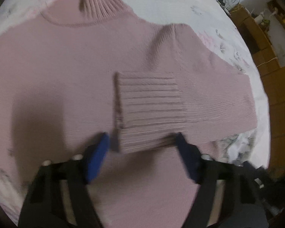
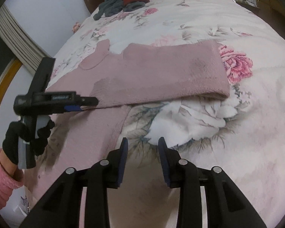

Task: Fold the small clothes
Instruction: 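Fold the held sleeve across the sweater body with the right tool, release, then grasp the ribbed cuff of the other sleeve with the left tool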

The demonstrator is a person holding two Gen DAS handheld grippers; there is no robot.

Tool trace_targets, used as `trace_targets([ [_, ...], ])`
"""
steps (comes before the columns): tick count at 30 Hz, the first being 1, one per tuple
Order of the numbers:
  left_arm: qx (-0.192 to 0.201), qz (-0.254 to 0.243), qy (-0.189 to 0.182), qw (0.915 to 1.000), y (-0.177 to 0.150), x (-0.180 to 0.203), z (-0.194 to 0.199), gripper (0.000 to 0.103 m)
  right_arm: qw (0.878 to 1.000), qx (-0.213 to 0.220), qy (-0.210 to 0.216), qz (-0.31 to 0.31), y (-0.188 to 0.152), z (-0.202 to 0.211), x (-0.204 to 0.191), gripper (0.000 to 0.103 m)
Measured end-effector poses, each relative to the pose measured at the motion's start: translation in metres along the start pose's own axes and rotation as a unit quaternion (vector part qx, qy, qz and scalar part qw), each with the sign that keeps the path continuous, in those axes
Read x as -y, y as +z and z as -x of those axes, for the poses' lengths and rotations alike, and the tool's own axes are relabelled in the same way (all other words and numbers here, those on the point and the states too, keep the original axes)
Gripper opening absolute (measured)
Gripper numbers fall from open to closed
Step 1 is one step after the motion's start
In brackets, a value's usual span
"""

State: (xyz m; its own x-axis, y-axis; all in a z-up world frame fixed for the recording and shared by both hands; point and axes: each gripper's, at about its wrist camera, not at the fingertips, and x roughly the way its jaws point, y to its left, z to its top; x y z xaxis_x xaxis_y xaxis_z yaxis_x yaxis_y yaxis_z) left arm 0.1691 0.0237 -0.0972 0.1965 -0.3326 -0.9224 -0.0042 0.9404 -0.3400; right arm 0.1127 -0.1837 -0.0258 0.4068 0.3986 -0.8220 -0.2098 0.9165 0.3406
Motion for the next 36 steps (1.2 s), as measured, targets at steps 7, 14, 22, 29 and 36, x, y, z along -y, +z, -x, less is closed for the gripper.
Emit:
trace_targets([
  [7, 0.034, 0.015, -0.009, 0.9993, 0.004, 0.001, 0.010, 0.006, 1.000, 0.003, 0.000, -0.009, -0.001, -0.006, 0.001, 0.034],
  [14, 0.120, 0.006, -0.045, 0.9917, -0.004, 0.000, 0.058, 0.005, 1.000, 0.006, -0.023, -0.017, 0.004, -0.005, 0.008, 0.034],
  [22, 0.190, 0.022, 0.021, 0.9812, 0.005, -0.066, 0.121, 0.005, 0.999, 0.017, -0.023, -0.046, 0.019, -0.003, 0.018, 0.034],
  [29, 0.215, 0.036, 0.093, 0.9715, 0.013, -0.127, 0.153, 0.005, 0.996, 0.023, 0.005, -0.089, 0.042, -0.017, 0.025, 0.038],
  [36, 0.234, 0.064, 0.127, 0.9619, 0.019, -0.181, 0.171, 0.005, 0.997, 0.011, 0.015, -0.076, 0.069, -0.043, 0.002, 0.046],
])
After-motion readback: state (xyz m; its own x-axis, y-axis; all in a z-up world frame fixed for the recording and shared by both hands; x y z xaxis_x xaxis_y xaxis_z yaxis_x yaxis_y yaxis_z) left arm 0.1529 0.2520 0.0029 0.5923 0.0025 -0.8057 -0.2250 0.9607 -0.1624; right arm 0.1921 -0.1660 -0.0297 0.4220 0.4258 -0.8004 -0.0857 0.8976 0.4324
